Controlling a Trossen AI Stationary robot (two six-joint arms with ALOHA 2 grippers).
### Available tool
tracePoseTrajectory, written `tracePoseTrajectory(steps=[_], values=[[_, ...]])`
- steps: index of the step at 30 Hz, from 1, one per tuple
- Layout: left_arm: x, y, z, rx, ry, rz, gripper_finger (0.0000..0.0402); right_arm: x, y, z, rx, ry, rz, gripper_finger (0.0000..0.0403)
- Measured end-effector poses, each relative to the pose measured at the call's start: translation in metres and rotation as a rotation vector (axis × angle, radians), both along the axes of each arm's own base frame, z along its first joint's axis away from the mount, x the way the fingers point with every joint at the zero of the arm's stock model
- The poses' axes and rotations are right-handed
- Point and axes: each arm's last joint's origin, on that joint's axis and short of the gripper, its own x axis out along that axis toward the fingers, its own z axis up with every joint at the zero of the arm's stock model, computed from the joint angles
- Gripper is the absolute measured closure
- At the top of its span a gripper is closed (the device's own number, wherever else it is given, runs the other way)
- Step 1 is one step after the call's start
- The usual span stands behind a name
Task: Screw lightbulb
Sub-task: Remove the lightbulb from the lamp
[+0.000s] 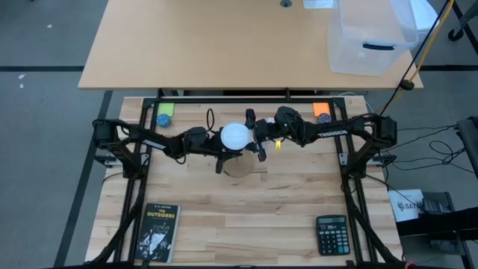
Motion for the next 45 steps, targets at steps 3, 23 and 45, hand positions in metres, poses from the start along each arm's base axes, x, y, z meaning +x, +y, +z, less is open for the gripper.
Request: tracePoseTrajectory(steps=[3,23,45], values=[[0.0,-0.001,0.0,-0.004,0.001,-0.015,0.033,0.003,0.003,0.003,0.023,0.02,0.015,0.0194],[0.0,0.0,0.0,-0.005,0.002,0.003,0.033,-0.018,0.007,0.031,-0.133,0.297,-0.231,0.0072],[0.0,0.001,0.0,0.019,0.004,0.056,0.033,-0.03,0.062,-0.002,-0.094,0.429,-0.463,0.0078]])
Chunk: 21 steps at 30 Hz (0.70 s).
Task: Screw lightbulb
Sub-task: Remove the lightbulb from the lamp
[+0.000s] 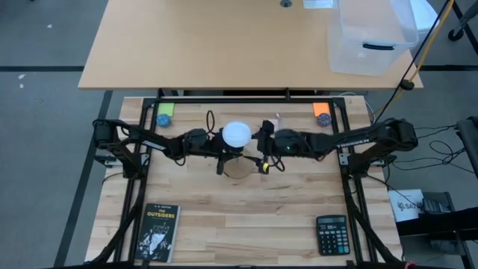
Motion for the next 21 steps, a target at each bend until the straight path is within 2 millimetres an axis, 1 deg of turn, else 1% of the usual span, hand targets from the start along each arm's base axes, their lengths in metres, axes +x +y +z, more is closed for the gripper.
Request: tracePoseTrajectory(steps=[5,7,9,12,17,21], values=[[0.0,0.001,0.0,0.0,0.002,0.027,0.033,-0.009,0.012,-0.017,0.009,-0.25,-0.127,0.0078],[0.0,0.001,0.0,-0.001,0.002,0.034,0.033,-0.011,0.014,-0.019,0.021,-0.354,-0.162,0.0078],[0.0,0.001,0.0,-0.001,0.002,0.037,0.033,-0.01,0.016,-0.021,0.035,-0.408,-0.183,0.0078],[0.0,0.001,0.0,-0.005,0.0,0.049,0.033,-0.004,0.017,-0.024,0.043,-0.445,-0.179,0.0078],[0.0,0.002,0.0,-0.019,-0.002,0.069,0.033,0.009,0.018,-0.025,0.05,-0.457,-0.18,0.0078],[0.0,0.002,0.001,-0.021,-0.005,0.074,0.033,0.025,0.019,-0.01,0.029,-0.516,-0.177,0.0078]])
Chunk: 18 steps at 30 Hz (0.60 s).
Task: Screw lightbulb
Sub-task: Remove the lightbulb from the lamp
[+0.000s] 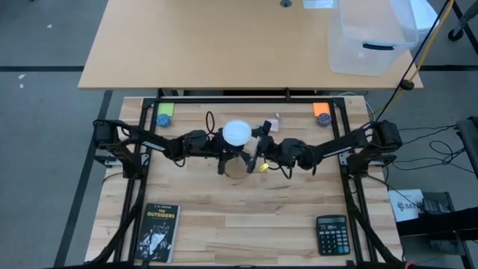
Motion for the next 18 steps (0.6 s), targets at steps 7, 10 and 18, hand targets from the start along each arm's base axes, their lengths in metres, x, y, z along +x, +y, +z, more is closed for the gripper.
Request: tracePoseTrajectory(steps=[7,10,18], values=[[0.0,0.001,0.0,-0.011,-0.001,0.023,0.033,0.022,0.0,0.012,-0.036,-0.009,-0.059,0.0078],[0.0,0.001,0.0,-0.011,-0.001,0.023,0.033,0.023,-0.001,0.014,-0.062,-0.001,-0.07,0.0078],[0.0,0.0,0.0,-0.002,0.001,0.003,0.033,0.019,-0.007,0.018,-0.079,0.054,-0.047,0.0121]])
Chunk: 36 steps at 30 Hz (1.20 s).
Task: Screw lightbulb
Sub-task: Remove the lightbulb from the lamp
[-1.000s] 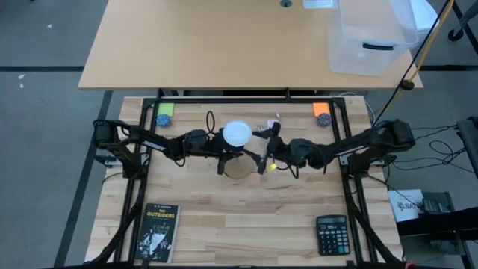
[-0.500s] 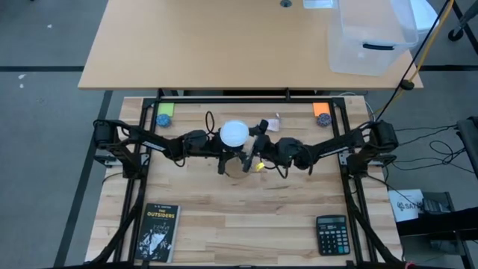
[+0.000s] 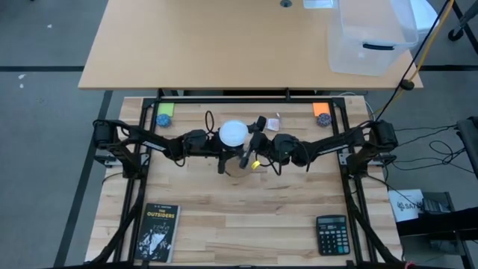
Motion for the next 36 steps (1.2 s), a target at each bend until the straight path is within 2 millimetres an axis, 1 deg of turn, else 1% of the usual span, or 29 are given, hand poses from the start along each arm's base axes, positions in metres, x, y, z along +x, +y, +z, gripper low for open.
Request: tracePoseTrajectory(steps=[6,10,15,19,29,34,36], values=[[0.0,-0.001,0.0,0.006,0.001,-0.018,0.033,-0.001,-0.005,0.0,-0.001,0.022,0.05,0.018],[0.0,-0.002,0.0,0.0,0.0,-0.052,0.033,0.0,-0.011,-0.001,0.01,0.038,0.097,0.02],[0.0,-0.004,0.0,0.01,-0.005,-0.13,0.033,-0.001,-0.019,-0.001,0.0,0.068,0.19,0.0205],[0.0,-0.005,0.0,0.012,-0.009,-0.182,0.033,-0.005,-0.029,0.003,-0.018,0.101,0.305,0.0206],[0.0,-0.009,0.0,0.017,-0.01,-0.26,0.033,-0.013,-0.053,0.006,-0.034,0.127,0.567,0.0206],[-0.001,-0.013,-0.001,0.017,-0.013,-0.335,0.0331,-0.016,-0.055,0.007,-0.034,0.119,0.741,0.0206],[-0.003,-0.014,-0.006,0.005,0.026,-0.357,0.0333,-0.016,-0.053,0.009,-0.032,0.112,0.815,0.0206]])
